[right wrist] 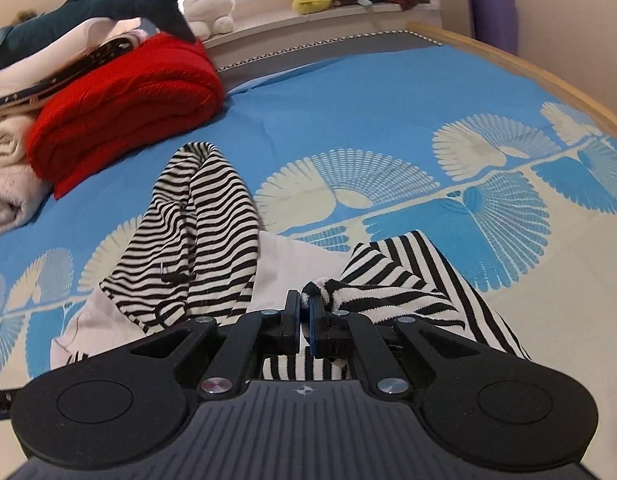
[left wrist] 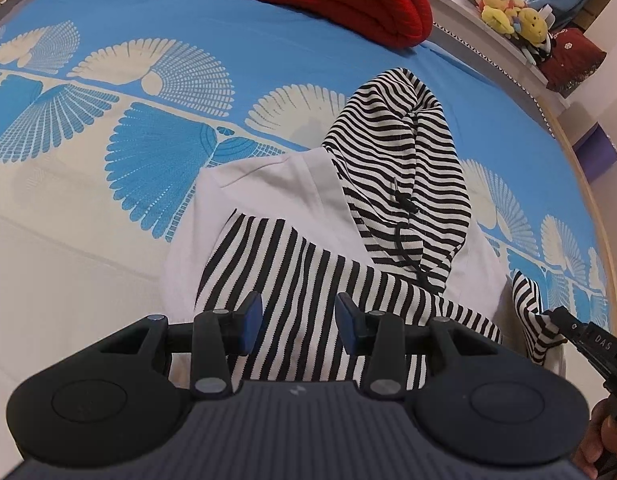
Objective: Fold small clothes
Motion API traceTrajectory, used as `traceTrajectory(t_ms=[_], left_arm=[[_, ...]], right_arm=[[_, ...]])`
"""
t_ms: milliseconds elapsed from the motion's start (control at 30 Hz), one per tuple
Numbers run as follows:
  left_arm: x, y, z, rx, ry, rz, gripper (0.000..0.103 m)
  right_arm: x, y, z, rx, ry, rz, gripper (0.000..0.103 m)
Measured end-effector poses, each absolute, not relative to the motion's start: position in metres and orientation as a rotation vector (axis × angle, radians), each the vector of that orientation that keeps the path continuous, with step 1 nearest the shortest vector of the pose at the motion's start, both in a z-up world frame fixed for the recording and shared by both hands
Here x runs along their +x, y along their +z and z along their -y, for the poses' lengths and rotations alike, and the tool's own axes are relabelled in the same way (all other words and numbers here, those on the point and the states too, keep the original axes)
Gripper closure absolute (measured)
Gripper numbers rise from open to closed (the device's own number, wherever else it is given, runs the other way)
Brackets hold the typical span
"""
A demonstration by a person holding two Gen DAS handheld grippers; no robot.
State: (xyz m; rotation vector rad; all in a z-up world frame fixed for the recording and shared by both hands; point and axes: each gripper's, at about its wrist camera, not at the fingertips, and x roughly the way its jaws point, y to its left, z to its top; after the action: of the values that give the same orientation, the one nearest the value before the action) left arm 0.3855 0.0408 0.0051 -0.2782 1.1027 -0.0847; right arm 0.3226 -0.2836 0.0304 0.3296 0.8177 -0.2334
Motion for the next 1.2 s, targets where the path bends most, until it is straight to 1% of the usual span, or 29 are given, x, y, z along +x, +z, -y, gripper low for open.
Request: traceTrajectory(t_ms=[600, 700, 733, 800, 833, 900, 967, 1033, 1067, 1133, 1200], left_arm=[[0.386, 0.004, -0.042, -0.28, -0.081, -1.105, 0.058], [0.388, 0.004, -0.046, -0.292, -0.072, -1.103, 0.058], [0.389, 0.004, -0.05, -0.298, -0.065, -1.102, 0.058], [0.391, 0.005, -0.058, -0.318, -0.045, -1.099, 0.058], [0.393, 0.005, -0.063, -0.333, -0.032, -1.098, 0.058], [0.396, 0.006, -0.074, -0.364, -0.01, -1.095, 0.058], [0.397, 0.006, -0.085, -0.392, 0.009, -1.092, 0.058], [0.398, 0.006, -0.094, -0.415, 0.031, -1.093, 0.058], [0.398, 0.005, -0.099, -0.429, 0.045, -1.095, 0.058], [0.399, 0.003, -0.105, -0.445, 0.059, -1.102, 0.058], [0.399, 0.0, -0.105, -0.449, 0.06, -1.111, 0.058]], right_arm=[[0.32, 0.032, 0.272, 0.263, -0.223, -0.796, 0.1], [0.317, 0.034, 0.257, 0.171, -0.21, -0.76, 0.1], [0.311, 0.038, 0.232, 0.05, -0.134, -0.701, 0.1], [0.309, 0.039, 0.218, 0.0, -0.055, -0.686, 0.099], [0.305, 0.037, 0.2, -0.052, 0.075, -0.691, 0.099], [0.3, 0.029, 0.172, -0.124, 0.327, -0.768, 0.098], [0.293, 0.012, 0.151, -0.138, 0.551, -0.934, 0.095], [0.285, -0.003, 0.141, -0.165, 0.629, -1.04, 0.087], [0.284, -0.006, 0.141, -0.168, 0.636, -1.062, 0.085], [0.29, -0.002, 0.153, -0.115, 0.599, -1.065, 0.076], [0.304, 0.008, 0.177, -0.001, 0.51, -1.043, 0.07]])
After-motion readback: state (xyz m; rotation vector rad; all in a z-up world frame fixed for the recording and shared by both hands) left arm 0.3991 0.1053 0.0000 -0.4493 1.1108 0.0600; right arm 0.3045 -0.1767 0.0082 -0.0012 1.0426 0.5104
